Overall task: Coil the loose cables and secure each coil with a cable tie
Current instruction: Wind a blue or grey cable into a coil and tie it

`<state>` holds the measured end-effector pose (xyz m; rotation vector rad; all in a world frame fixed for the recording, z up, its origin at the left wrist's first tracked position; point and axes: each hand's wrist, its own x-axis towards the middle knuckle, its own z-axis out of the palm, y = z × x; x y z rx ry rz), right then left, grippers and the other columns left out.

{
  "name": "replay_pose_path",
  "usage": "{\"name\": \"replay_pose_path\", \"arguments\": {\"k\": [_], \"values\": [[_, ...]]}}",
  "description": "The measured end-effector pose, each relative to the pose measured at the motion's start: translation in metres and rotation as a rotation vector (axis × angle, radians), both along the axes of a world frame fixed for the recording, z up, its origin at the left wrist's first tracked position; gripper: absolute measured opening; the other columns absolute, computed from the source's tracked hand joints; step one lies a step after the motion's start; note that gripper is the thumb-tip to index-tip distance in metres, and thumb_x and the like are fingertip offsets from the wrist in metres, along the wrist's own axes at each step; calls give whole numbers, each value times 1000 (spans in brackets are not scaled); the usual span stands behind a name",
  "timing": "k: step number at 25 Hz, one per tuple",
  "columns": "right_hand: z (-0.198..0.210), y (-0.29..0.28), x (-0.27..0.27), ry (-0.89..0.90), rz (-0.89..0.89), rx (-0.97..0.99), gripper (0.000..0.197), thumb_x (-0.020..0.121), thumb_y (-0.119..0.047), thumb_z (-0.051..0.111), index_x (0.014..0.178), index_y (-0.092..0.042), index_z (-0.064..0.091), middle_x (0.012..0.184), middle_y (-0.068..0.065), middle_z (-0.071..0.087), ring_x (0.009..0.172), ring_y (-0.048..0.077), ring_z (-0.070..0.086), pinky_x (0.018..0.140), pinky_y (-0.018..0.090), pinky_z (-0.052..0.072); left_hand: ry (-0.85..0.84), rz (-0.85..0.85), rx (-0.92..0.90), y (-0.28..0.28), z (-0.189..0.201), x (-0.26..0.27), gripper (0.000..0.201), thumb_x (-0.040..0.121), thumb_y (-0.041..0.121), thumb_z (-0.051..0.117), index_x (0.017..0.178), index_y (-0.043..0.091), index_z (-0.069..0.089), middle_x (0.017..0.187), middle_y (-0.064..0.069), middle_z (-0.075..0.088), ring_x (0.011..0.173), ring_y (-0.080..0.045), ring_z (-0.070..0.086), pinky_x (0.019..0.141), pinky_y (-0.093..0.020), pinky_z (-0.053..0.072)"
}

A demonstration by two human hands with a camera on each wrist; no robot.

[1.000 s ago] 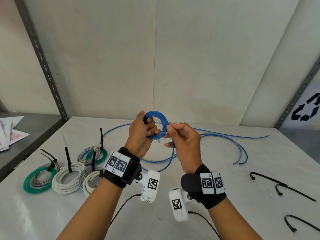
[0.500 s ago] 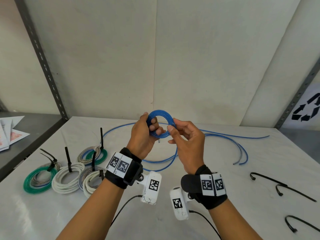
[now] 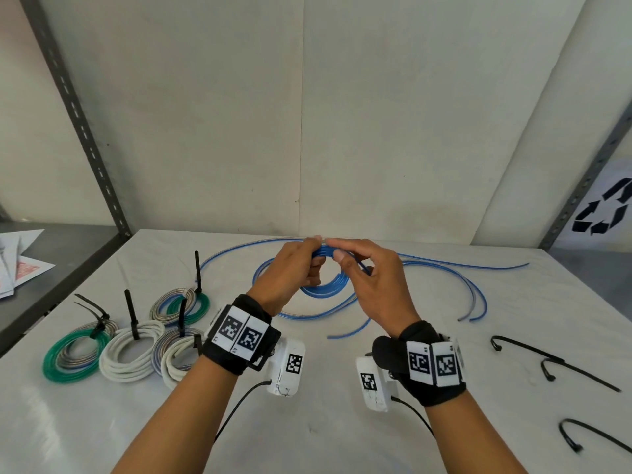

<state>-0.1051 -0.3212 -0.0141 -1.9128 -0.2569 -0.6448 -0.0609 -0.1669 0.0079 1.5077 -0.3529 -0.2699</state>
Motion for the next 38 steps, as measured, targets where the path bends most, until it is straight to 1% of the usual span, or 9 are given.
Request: {"name": "replay_pose_path", "arguments": {"k": [2,5,9,13,22,28,32,35,38], "values": [[1,-1,1,-36,-57,122,21,99,-13,62,111,-23,76,97,-11,75,83,7,64,69,29,51,83,86,-192,2,1,5,39,108,22,33,69,18,33,60,4,27,48,-10,20,55,-26,24],[1,1,2,-61,-81,259,9,97,-12,65,101,-15,72,86,-1,75,72,8,62,62,27,50,145,152,-402,9,2,14,39,107,22,32,69,18,31,57,3,23,45,-10,18,61,-30,25],[-3,17,1,10,27,380,4,95,-10,67,98,-10,65,91,8,73,79,21,70,52,30,53,202,137,-572,11,1,13,41,107,25,31,66,18,32,51,5,22,45,-10,20,56,-26,24],[-5,28,0,9,44,467,14,91,-12,73,99,-10,62,98,9,73,90,22,73,57,33,59,259,94,-642,6,2,10,42,106,26,32,65,17,34,51,5,23,45,-10,21,54,-26,23],[-2,30,-1,-25,-4,654,18,87,-6,76,99,-3,63,96,14,77,88,27,75,56,26,56,262,94,-689,-14,0,-2,46,108,31,29,65,18,35,52,5,23,46,-11,24,59,-28,27],[5,20,-4,-52,-5,538,8,91,-8,71,97,-6,66,89,8,78,81,21,74,52,24,49,180,-15,-421,-4,6,-5,51,106,36,33,61,14,39,51,-1,28,48,-18,37,62,-28,49],[7,7,-6,-40,34,240,5,92,-8,71,96,-12,73,85,0,75,77,14,71,64,24,54,40,-7,-43,-1,5,-5,48,106,41,43,66,14,40,53,4,32,45,-16,35,77,-41,43],[6,0,-5,-12,64,146,8,91,-9,72,95,-15,74,86,-5,74,79,15,71,74,30,59,-18,-55,143,1,5,-5,49,107,42,40,66,13,43,54,5,36,47,-15,38,71,-35,40],[3,1,-4,-14,62,126,9,92,-11,71,96,-19,75,90,-8,75,85,14,71,69,28,56,-73,-59,167,3,5,-5,47,109,36,36,71,9,46,55,5,38,49,-13,37,70,-34,39]]}}
